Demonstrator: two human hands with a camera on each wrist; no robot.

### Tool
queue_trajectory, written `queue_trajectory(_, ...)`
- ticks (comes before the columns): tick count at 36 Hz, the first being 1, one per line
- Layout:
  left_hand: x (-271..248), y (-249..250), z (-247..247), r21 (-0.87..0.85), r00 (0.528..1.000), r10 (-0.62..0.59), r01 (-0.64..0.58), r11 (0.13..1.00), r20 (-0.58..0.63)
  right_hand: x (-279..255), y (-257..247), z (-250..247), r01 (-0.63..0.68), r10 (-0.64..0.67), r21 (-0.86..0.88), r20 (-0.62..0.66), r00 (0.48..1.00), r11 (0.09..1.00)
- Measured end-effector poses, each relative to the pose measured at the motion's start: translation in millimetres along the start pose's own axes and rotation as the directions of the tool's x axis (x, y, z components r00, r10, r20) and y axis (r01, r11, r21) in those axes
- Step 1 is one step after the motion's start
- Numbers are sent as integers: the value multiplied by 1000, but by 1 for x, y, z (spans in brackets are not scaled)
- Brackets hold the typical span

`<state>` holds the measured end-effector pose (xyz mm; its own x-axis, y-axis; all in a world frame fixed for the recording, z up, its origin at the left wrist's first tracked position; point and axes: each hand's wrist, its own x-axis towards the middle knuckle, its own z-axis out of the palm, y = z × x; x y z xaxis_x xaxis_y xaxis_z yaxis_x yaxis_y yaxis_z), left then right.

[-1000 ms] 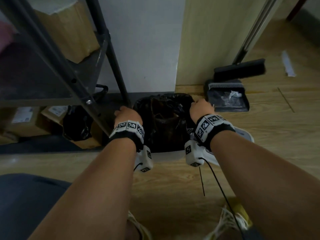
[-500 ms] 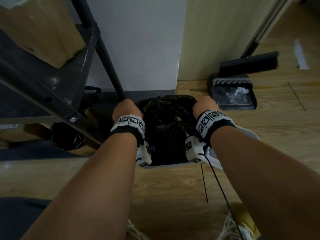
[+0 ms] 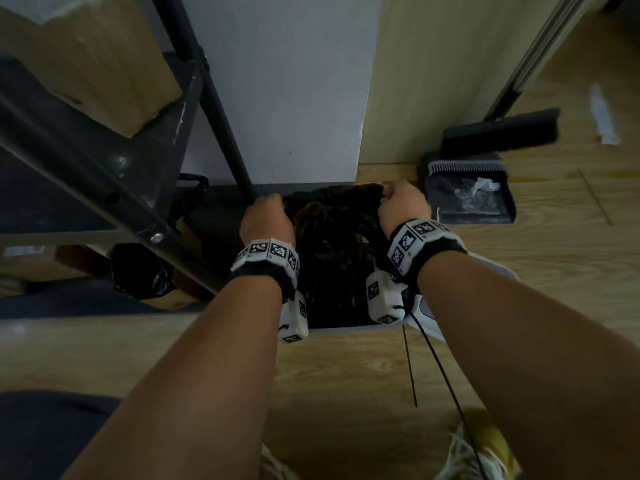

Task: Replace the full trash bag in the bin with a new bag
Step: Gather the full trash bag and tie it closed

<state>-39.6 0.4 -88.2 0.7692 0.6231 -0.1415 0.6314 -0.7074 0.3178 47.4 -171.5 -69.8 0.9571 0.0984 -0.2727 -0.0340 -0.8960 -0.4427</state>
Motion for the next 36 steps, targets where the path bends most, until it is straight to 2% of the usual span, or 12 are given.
queue_trajectory(4,-14,4,-5,-102,994,108,-108,989,2,-12,-6,-4,95,-97,67,29,995,993)
queue_trajectory(7,-22,4,-7,-153,990,139,-134,979,22,-22,-7,-5,143,-146,96,32,989,985)
queue_trajectory(10,-24,3,-8,-208,993,117,-117,971,-10,-24,-6,-6,134,-136,113,8,991,985)
queue_trajectory(13,-20,1,-10,-188,990,93,-112,976,-108,-18,-2,-9,90,-86,116,-40,995,989)
queue_trajectory(16,-12,-1,-12,-86,991,46,-57,995,-125,-10,1,-12,26,-23,45,-71,997,999)
queue_trajectory(19,-2,-3,-8,21,999,-48,48,999,-15,0,5,-10,-42,41,-10,-22,999,999)
queue_trajectory(23,10,-7,3,71,987,-145,140,988,66,7,6,-3,-47,49,-60,28,998,997)
queue_trajectory(26,13,-9,7,64,990,-128,124,990,59,11,5,2,3,3,-77,73,997,997)
queue_trajectory(31,13,-10,3,-21,999,-49,48,999,-12,11,-1,3,-36,37,-13,49,998,999)
queue_trajectory(34,6,-6,-4,-154,993,4,-23,988,-118,6,-4,0,-34,32,57,31,999,998)
queue_trajectory(36,-1,-2,-11,-252,990,26,-60,966,-139,3,-5,-3,-23,22,103,18,1000,994)
